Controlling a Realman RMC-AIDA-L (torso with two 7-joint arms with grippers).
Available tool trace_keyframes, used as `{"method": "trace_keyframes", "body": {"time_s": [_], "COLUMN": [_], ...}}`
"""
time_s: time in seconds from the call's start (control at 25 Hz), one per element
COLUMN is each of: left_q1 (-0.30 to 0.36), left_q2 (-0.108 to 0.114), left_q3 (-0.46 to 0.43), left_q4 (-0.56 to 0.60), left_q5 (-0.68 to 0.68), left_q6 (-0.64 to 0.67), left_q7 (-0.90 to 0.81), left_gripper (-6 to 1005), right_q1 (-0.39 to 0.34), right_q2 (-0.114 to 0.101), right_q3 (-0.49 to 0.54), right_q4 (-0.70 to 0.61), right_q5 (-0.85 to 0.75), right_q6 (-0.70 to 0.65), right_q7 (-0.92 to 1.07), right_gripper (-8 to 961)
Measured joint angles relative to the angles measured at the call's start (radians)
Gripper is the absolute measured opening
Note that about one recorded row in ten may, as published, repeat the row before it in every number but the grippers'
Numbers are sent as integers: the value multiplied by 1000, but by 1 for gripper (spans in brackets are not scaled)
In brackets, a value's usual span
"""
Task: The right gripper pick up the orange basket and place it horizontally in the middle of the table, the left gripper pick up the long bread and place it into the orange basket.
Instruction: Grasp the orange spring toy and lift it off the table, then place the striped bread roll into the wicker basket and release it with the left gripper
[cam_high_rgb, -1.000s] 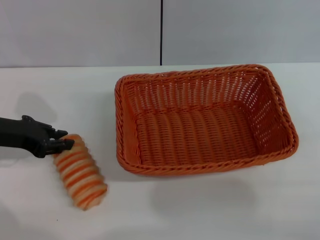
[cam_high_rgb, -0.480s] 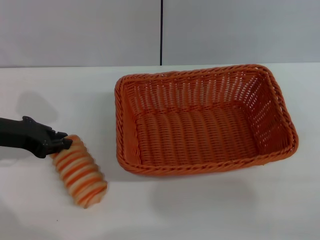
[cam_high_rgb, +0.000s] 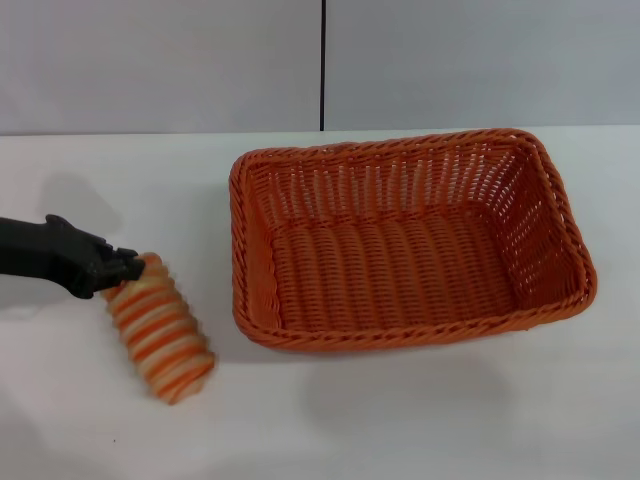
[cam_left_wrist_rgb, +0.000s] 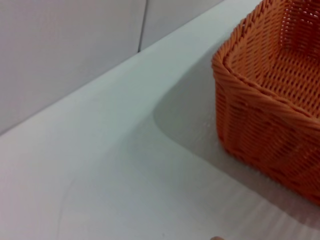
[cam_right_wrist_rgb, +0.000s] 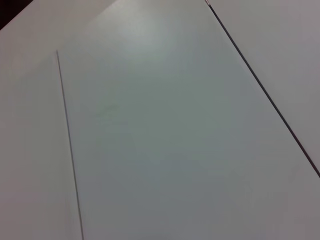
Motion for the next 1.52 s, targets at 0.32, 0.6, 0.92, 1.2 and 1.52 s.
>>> {"method": "trace_keyframes", "body": {"time_s": [0.32, 0.6, 0.92, 1.2, 1.52], "left_q1": [-11, -73, -164, -233, -202], "left_q2": [3, 18, 14, -4, -9], "left_q3": [-34, -94, -91, -20, 86], "left_q4": [86, 227, 358, 436, 444], "left_q5": [-23, -39, -44, -150, -251], "left_q6": [28, 92, 141, 178, 159], "left_q7": [-19, -58, -132, -284, -362], "left_gripper": [113, 102, 99, 98, 93], "right_q1": [4, 2, 3, 4, -5], "right_q2": [-3, -3, -1, 1, 2], "right_q3": [1, 5, 19, 38, 59], "right_q4": [-10, -29, -32, -25, -21], "right_q5": [6, 9, 11, 11, 11], "right_q6": [-4, -13, -25, -55, -80], "right_q7": [3, 11, 11, 6, 6], "right_gripper": [618, 620, 623, 625, 628]}}
